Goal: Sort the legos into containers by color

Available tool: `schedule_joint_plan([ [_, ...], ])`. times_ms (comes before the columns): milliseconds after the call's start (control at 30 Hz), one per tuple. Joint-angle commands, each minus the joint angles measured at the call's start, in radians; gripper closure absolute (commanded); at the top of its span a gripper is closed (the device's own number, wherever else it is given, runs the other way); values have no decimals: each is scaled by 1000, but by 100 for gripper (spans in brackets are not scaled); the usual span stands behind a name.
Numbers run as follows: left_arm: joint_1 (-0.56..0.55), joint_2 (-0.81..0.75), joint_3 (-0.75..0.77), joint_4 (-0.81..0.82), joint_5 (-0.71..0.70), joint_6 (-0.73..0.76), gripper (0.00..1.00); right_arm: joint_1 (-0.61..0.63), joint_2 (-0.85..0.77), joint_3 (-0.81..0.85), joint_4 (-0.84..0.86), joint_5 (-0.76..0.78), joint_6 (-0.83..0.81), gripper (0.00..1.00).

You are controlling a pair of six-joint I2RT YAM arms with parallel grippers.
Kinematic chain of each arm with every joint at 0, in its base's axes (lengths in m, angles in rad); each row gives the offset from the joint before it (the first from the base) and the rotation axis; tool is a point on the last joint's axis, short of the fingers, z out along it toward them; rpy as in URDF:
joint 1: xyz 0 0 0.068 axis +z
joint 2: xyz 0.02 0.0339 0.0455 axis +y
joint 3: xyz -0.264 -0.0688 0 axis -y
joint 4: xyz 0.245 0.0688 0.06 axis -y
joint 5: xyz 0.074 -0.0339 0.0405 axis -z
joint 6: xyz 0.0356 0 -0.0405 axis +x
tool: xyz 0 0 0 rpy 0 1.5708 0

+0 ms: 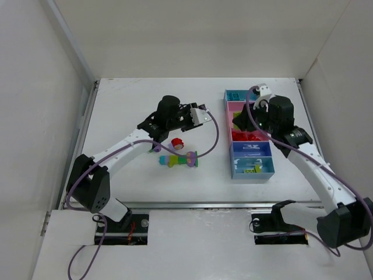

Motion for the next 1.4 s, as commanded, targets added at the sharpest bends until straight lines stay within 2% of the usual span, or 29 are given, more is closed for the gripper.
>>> schedule_joint_plan([
  [0, 2, -7, 31, -14, 5, -46, 100, 29, -67, -2, -240, 159, -244, 100],
  [100, 2, -7, 22, -3, 5, -55, 100, 29, -111, -8, -375, 95, -395, 96],
  [133, 11, -7, 22, -3, 14, -55, 100, 29, -122, -8, -394, 84, -513, 96],
  [200, 11, -7, 22, -3, 14, -55, 100, 41, -145, -17, -429, 69, -621, 96],
  [233, 11, -7, 22, 6, 14, -55, 100, 50, -156, -17, -441, 69, -725, 96],
  [300, 11, -7, 22, 6, 14, -66, 100, 59, -156, -17, -492, 131, -778, 96],
  [467, 11, -16, 12, 17, 14, -66, 100, 72, -9, -5, -680, 121, -983, 96],
  [700, 11, -26, 3, 28, 14, -66, 100, 102, -27, -108, -553, 164, -993, 94],
  [867, 11, -26, 3, 37, 14, -66, 100, 130, -4, -145, -555, 164, -1028, 65],
  [933, 11, -26, 3, 37, 23, -66, 100, 153, -4, -154, -555, 176, -1028, 48],
  [967, 11, -26, 3, 37, 24, -66, 100, 153, -4, -154, -555, 176, -1028, 36],
  [1000, 11, -26, 3, 37, 33, -66, 100, 153, -4, -154, -544, 185, -1028, 32],
  [1033, 11, -26, 3, 37, 33, -66, 100, 153, -24, -154, -526, 185, -1028, 16],
  [1067, 11, -26, 3, 37, 42, -66, 100, 153, -36, -145, -512, 200, -1016, 8],
  [1167, 11, -44, 3, 37, 86, -66, 100, 153, -123, -125, -431, 228, -992, 7],
  [1200, 11, -44, 3, 37, 105, -66, 100, 153, -151, -125, -402, 228, -983, 0],
  [1267, 11, -68, -6, 46, 155, -66, 100, 153, -243, -114, -301, 205, -982, 0],
  [1367, 34, -98, -17, 71, 333, -66, 100, 153, -327, -129, -129, 60, -982, 0],
])
